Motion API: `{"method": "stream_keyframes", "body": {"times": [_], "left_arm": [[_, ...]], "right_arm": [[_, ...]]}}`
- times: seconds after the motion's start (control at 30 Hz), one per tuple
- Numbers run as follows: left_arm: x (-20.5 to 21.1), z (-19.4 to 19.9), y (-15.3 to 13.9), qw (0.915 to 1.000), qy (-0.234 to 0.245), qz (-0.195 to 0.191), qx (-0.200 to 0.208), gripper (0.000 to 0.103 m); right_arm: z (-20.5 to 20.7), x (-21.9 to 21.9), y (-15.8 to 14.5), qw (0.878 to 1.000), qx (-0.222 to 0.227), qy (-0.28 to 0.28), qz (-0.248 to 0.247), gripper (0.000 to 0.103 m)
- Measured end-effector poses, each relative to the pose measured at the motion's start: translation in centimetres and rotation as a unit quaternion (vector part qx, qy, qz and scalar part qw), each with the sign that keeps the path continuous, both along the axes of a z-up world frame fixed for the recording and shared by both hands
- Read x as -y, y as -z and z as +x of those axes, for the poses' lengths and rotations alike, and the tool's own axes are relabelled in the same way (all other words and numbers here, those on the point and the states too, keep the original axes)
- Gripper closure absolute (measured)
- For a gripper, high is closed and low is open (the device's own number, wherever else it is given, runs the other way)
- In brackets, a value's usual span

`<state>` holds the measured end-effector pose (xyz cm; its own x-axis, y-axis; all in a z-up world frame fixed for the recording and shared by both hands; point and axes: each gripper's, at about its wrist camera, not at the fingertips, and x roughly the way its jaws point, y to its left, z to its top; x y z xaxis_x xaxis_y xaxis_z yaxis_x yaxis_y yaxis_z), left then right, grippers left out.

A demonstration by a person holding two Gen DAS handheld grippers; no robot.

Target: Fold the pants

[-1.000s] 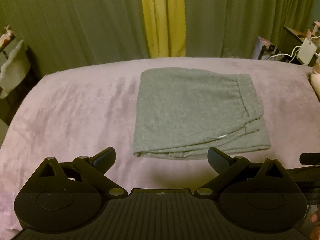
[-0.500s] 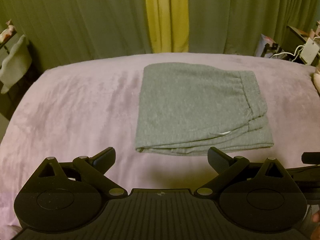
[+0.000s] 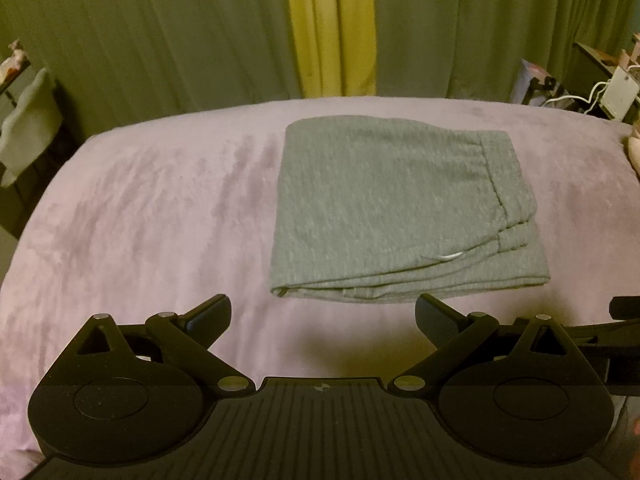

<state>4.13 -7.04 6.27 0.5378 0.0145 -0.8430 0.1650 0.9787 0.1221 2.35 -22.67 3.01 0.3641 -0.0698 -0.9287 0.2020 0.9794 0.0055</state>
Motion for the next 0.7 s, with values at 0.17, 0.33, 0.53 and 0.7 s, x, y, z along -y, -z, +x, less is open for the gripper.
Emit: {"method": "stream_keyframes", "body": {"times": [0.17,0.33,0.53,0.7], "left_arm": [[0.14,0.03,0.2,1.0,-0.002,0.001,-0.003,0.001],[0.05,0.0,0.41,1.0,-0.004,-0.001,-0.006,0.001],[0.0,-0.06,0.52,1.0,-0.004,-0.001,-0.006,0.001],[-0.11,-0.08,0.63,1.0,-0.005,-0.002,-0.007,0.001]], "right_arm": [[0.03,0.0,0.08,1.0,-0.001,0.0,-0.002,0.004],[0.04,0.0,0.13,1.0,-0.003,0.0,-0.001,0.004],[0.03,-0.1,0.22,1.0,-0.003,0.001,-0.001,0.004],[-0.08,-0.15,0.35,1.0,-0.004,0.001,-0.002,0.004]]}}
